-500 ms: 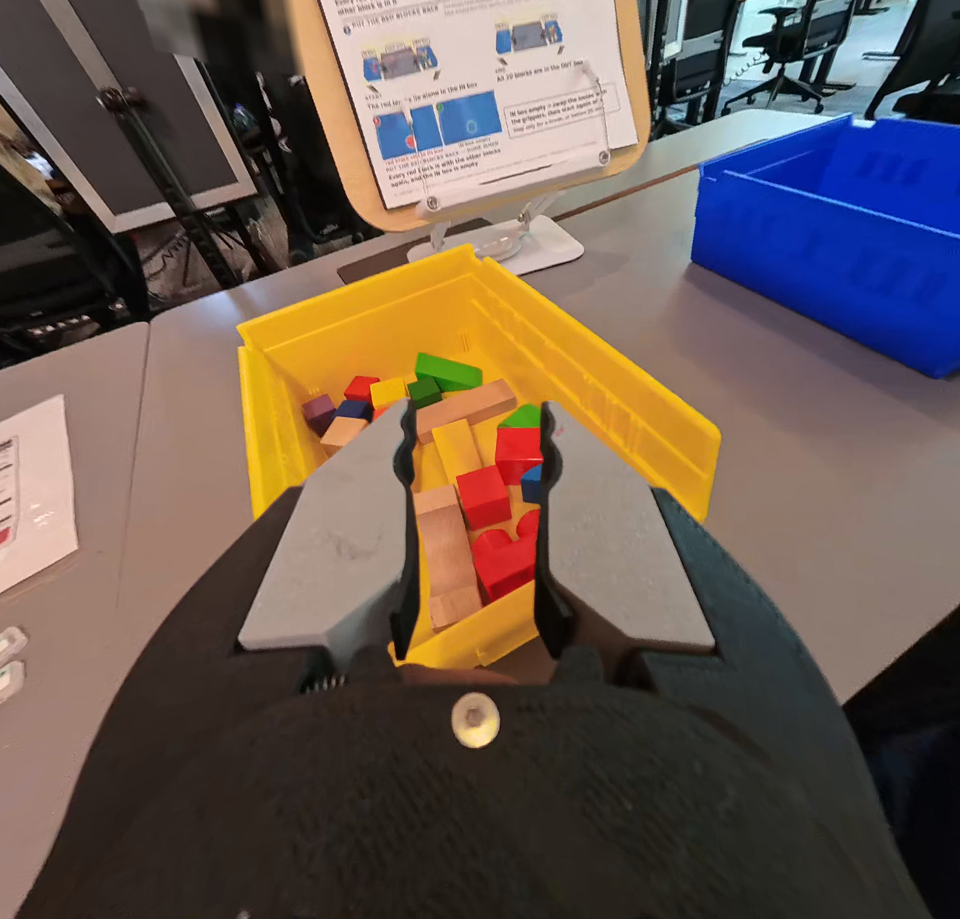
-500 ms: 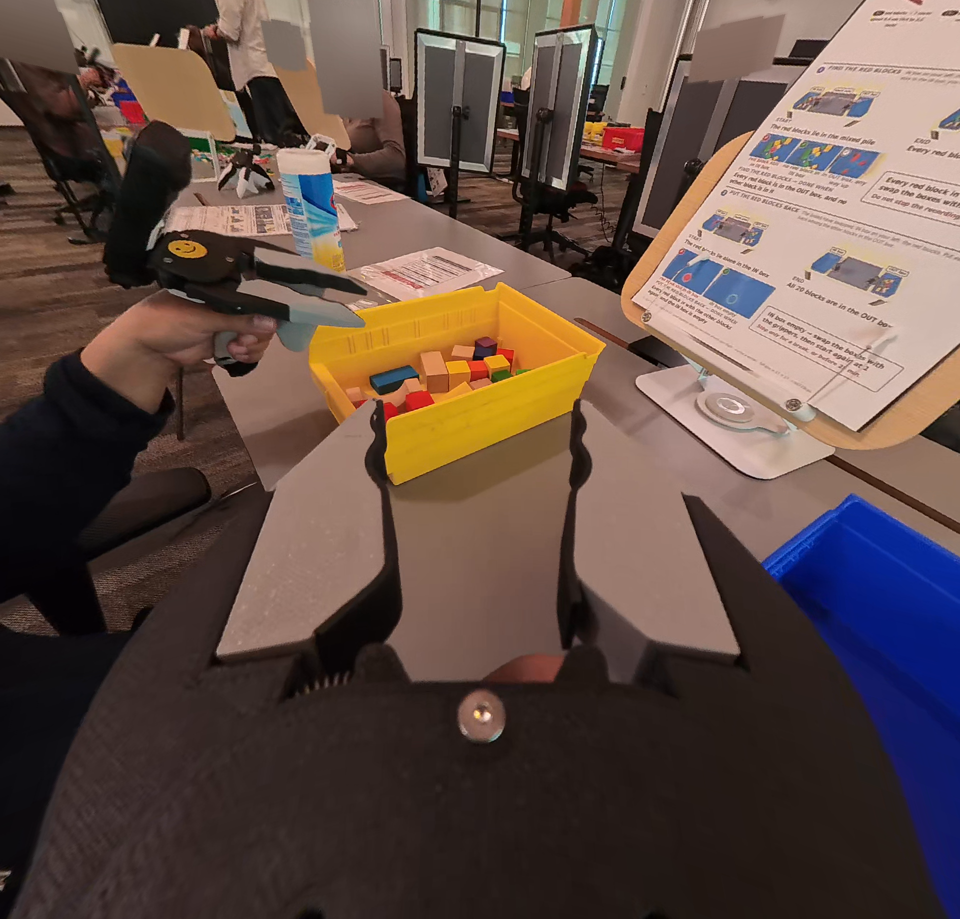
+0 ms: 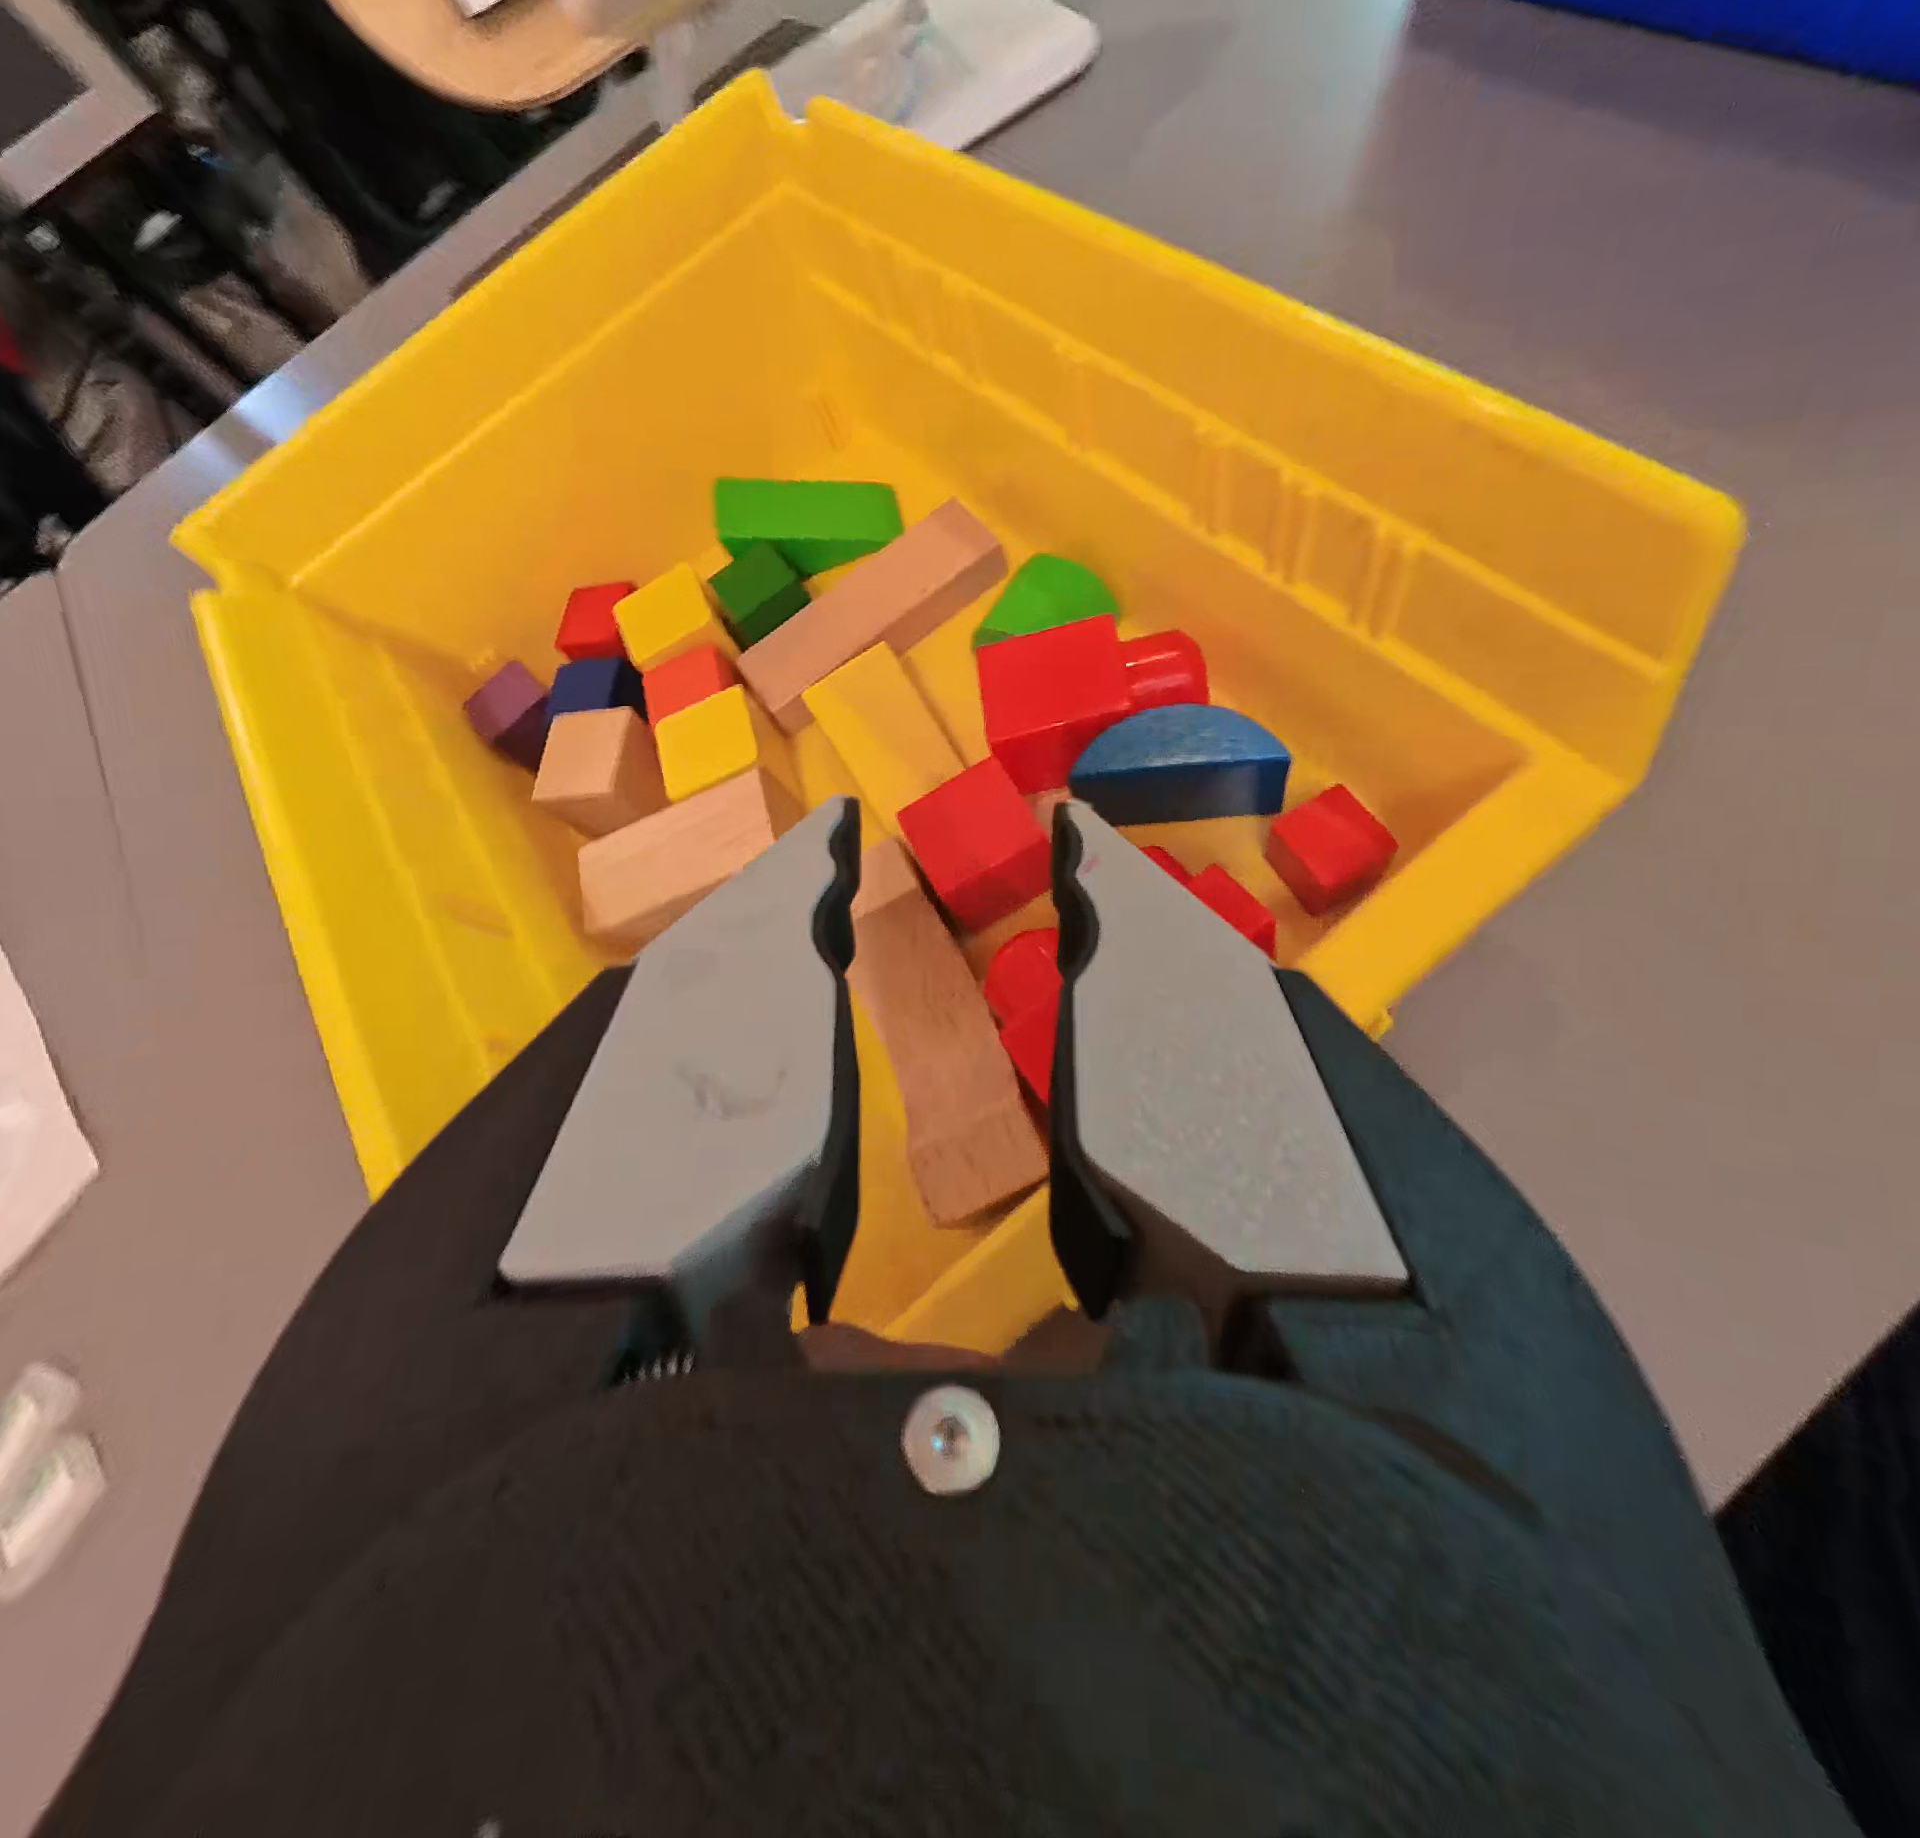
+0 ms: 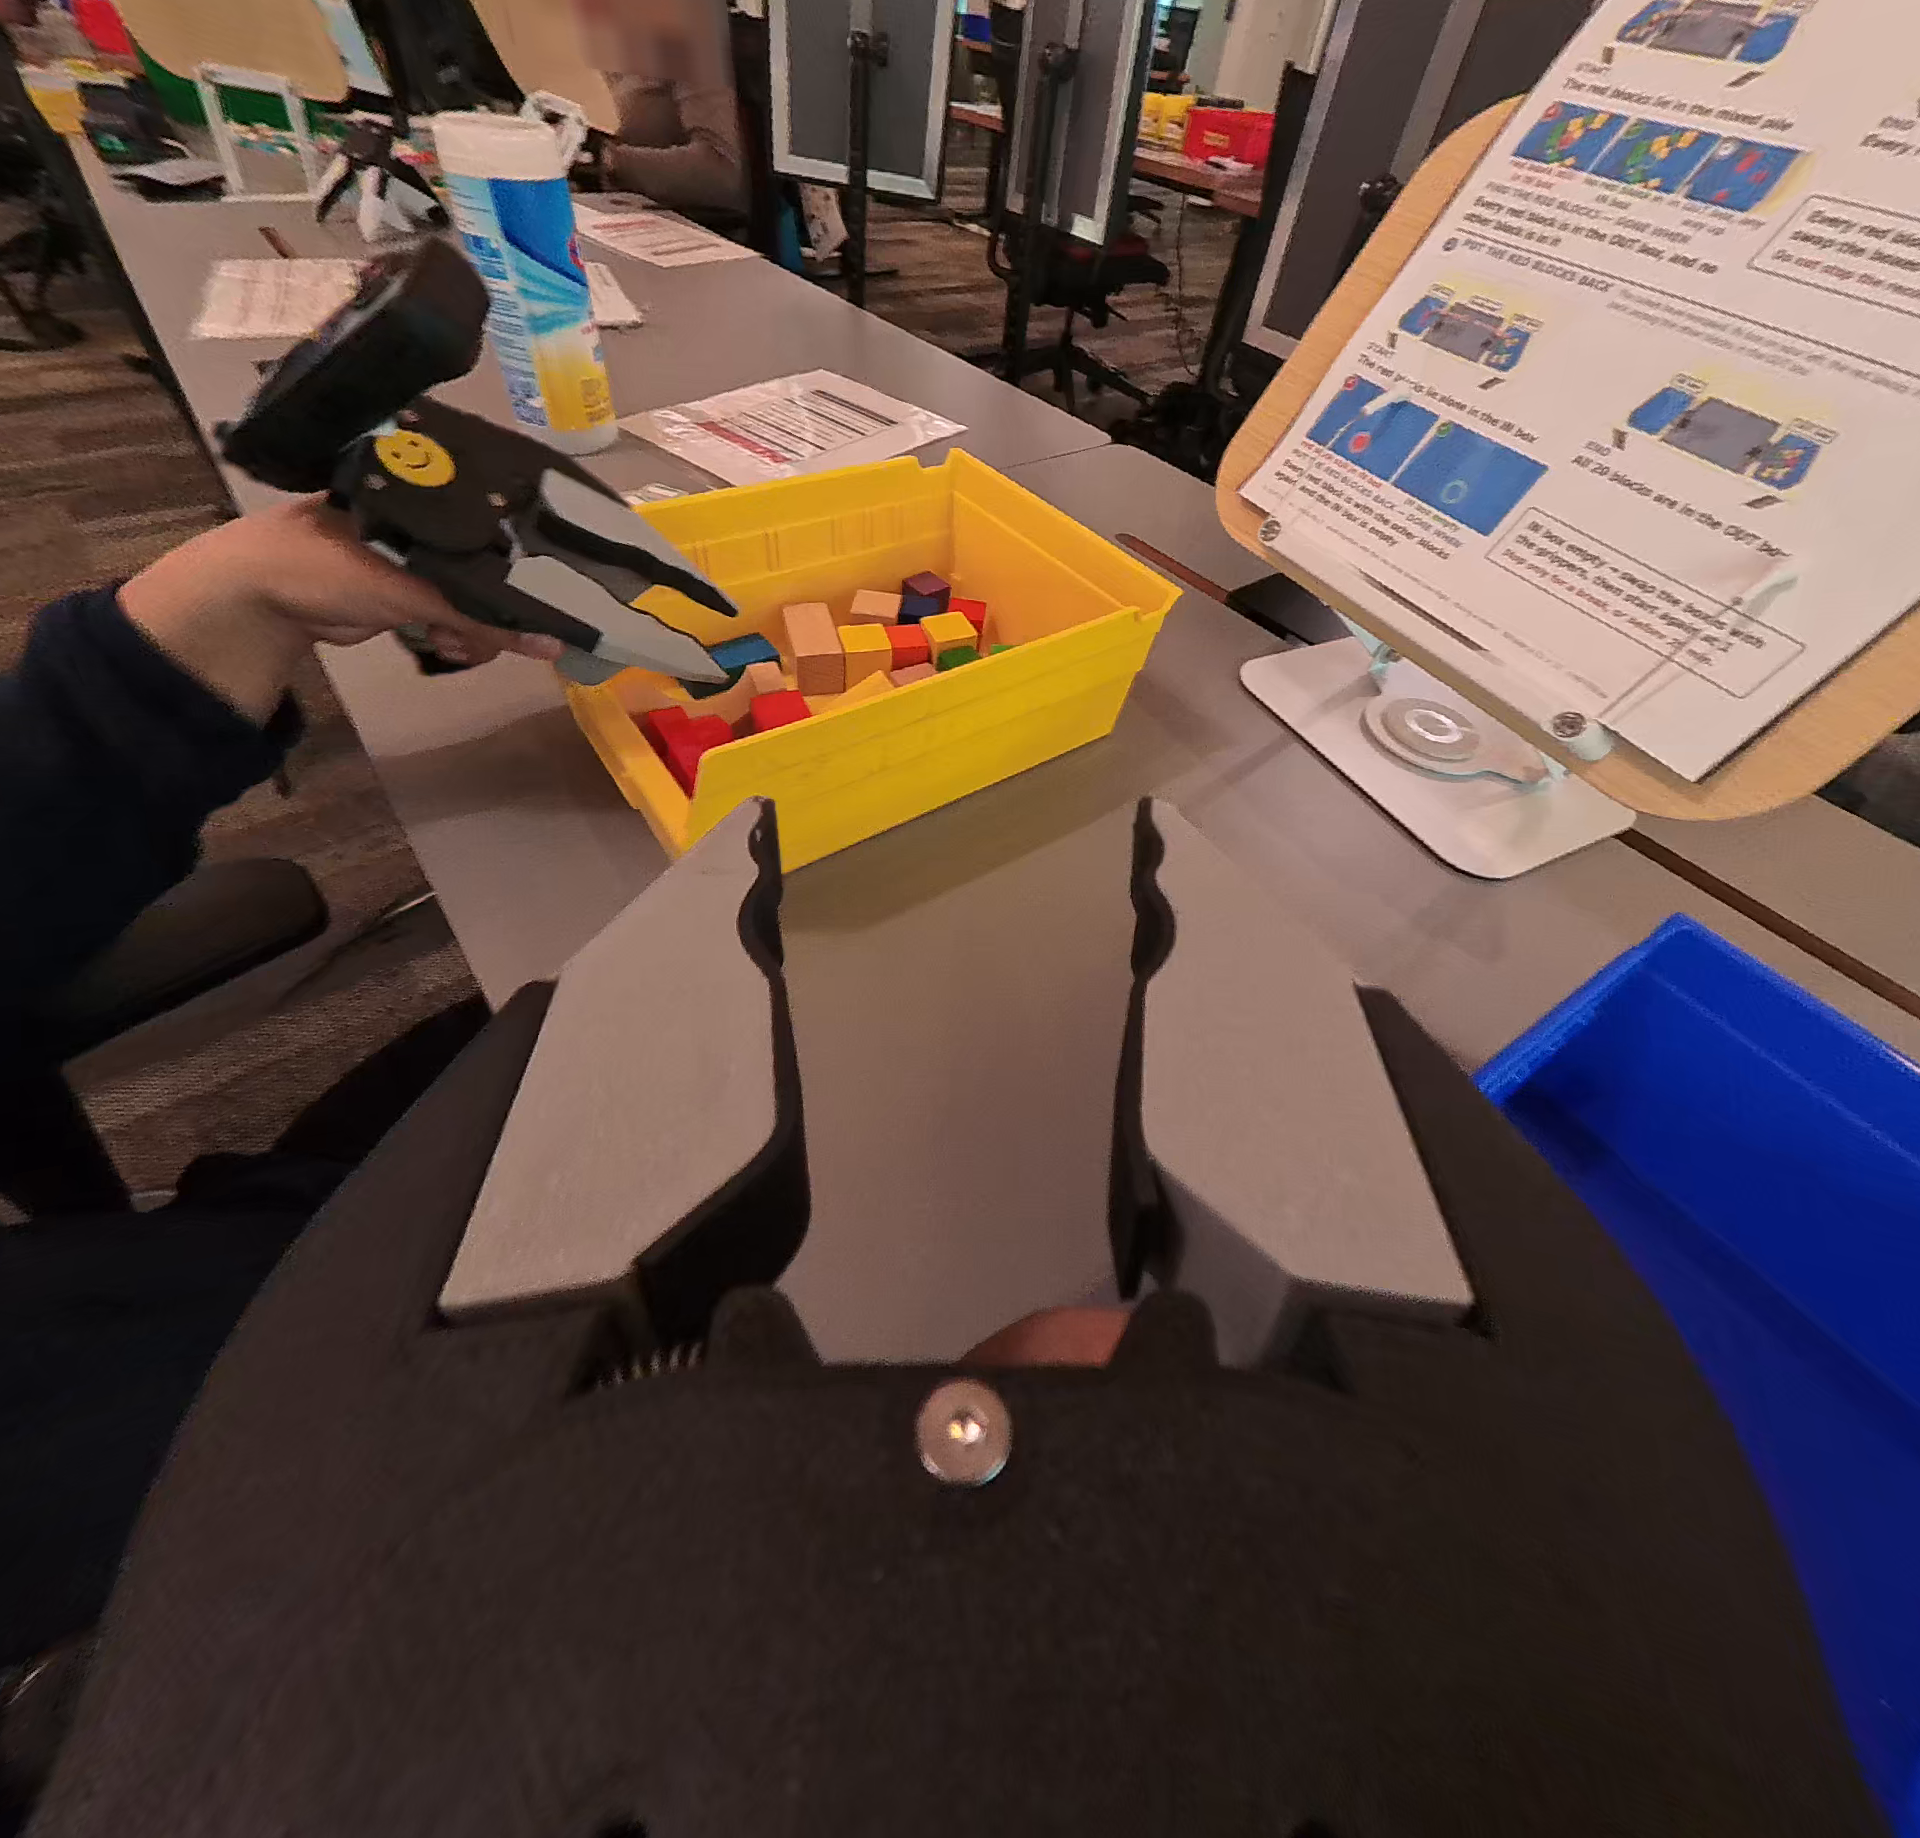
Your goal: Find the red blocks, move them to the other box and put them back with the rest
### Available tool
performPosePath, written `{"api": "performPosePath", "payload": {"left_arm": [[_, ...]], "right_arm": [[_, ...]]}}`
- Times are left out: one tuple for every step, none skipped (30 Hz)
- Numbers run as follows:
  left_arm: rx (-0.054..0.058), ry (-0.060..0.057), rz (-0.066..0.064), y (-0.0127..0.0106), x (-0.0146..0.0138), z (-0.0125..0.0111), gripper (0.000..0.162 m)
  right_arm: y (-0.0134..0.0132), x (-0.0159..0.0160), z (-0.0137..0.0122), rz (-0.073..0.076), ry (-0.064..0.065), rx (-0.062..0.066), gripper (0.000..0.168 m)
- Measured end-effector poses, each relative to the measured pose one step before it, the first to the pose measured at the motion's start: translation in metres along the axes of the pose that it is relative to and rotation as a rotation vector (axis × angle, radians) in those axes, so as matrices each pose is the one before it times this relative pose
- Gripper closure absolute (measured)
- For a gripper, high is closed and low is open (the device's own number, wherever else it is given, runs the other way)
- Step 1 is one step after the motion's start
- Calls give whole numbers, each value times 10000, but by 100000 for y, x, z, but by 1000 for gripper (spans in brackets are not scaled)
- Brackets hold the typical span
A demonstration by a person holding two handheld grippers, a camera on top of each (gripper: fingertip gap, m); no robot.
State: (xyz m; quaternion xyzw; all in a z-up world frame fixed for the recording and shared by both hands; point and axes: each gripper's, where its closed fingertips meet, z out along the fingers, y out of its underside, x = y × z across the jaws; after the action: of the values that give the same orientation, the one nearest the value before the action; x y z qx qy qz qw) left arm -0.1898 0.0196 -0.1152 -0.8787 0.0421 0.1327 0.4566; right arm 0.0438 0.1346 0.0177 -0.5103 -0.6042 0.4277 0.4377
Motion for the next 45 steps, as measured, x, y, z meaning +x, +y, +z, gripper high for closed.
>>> {"api": "performPosePath", "payload": {"left_arm": [[-238,342,384,-273,115,271,128],[-347,332,488,-112,33,437,127],[-365,269,589,-39,-91,517,126],[-400,219,526,26,-132,483,124],[-245,250,844,-143,-30,425,122],[-42,47,853,-207,-121,296,120],[-116,11,502,-18,-211,187,127],[-302,181,253,93,-39,148,130],[-253,326,268,-36,272,97,124],[-69,298,509,-188,446,57,121],[-118,165,635,45,341,100,124],[-320,128,613,387,228,217,127],[-378,191,484,477,239,356,126],[-353,304,354,522,356,427,126],[-293,349,240,490,374,474,126],[-259,295,102,453,218,470,126],[-272,222,-14,490,19,469,126],[-265,209,-92,471,-41,470,125],[-259,243,-136,458,65,491,124],[-309,138,-122,442,-53,471,125],[-333,62,-68,320,-112,378,125],[-112,-1,-7,-67,-60,159,126],[25,-35,113,-210,20,-11,126],[42,-59,164,-191,87,-18,126],[-18,-122,128,-5,13,-43,126],[9,-153,10,35,-72,-115,127],[49,-310,-99,65,-296,-261,129],[151,-538,-110,-37,-547,-466,131],[387,-692,-111,-398,-692,-693,131],[486,-818,-171,-618,-827,-900,132],[487,-1069,-275,-683,-1240,-1115,131],[495,-1042,-359,-811,-1253,-1227,132],[498,-763,-390,-935,-834,-1276,132],[544,-935,-376,-1123,-1008,-1321,132],[562,-1184,-339,-1304,-1318,-1376,132],[536,-890,-282,-1405,-886,-1329,131],[575,-674,-208,-1597,-549,-1255,132],[718,-635,-101,-1931,-401,-1162,131],[850,-274,155,-2189,258,-1057,132],[870,137,386,-2262,1000,-937,131],[779,83,408,-2151,982,-728,132],[445,-134,262,-1661,570,-454,132],[175,-174,215,-1136,444,-373,131],[352,-171,360,-1182,408,-330,132],[381,-18,534,-1163,465,-151,132]], "right_arm": [[-126,-219,-69,28,-211,65,103],[-150,-46,-66,70,-110,71,102],[-140,11,-68,99,-66,79,103],[-84,-112,-49,94,-112,58,103],[-26,-234,-34,68,-158,19,103],[11,-246,-60,12,-129,-8,103],[-12,-111,-79,-50,-26,-12,103],[-72,43,-122,-76,76,10,103],[-95,74,-122,-70,87,29,103],[-97,1,-116,-45,24,30,103],[-68,-53,-87,-11,-28,28,103],[-66,-44,-66,14,-32,33,103],[-49,-23,-27,19,-24,29,103],[7,-48,4,13,-28,2,103],[47,-63,27,0,-35,-27,103],[67,-112,22,-21,-36,-36,103],[17,-124,-12,-42,-24,-26,103],[-44,-144,-41,-61,-16,1,103],[-77,-164,-89,-75,-23,18,103],[-91,-147,-109,-78,-25,25,103],[-73,-103,-117,-71,-15,30,103],[-55,-61,-97,-52,-7,22,103],[-6,1,-65,-28,-5,7,104],[32,46,-24,-6,-1,-1,104],[68,92,8,20,0,-6,104],[107,113,40,41,-15,-22,104],[129,92,61,51,-29,-36,104],[140,107,71,50,-20,-39,104],[148,103,76,41,-6,-42,104],[133,86,72,31,-11,-47,104],[114,33,119,34,-25,-44,104],[79,-17,157,51,-43,-32,104],[91,-89,227,63,-68,-34,104],[123,-148,298,57,-82,-53,103],[162,-172,344,33,-72,-81,103],[182,-173,393,12,-35,-97,103],[145,-178,393,5,-12,-79,103],[77,-249,399,17,-34,-45,103],[14,-383,389,41,-85,-10,103],[-44,-513,382,44,-133,12,102],[-96,-538,374,24,-132,34,102],[-151,-531,362,2,-98,68,101],[-153,-521,355,-14,-89,74,101],[-126,-563,360,-25,-107,61,100],[-113,-589,366,-30,-132,51,99]]}}
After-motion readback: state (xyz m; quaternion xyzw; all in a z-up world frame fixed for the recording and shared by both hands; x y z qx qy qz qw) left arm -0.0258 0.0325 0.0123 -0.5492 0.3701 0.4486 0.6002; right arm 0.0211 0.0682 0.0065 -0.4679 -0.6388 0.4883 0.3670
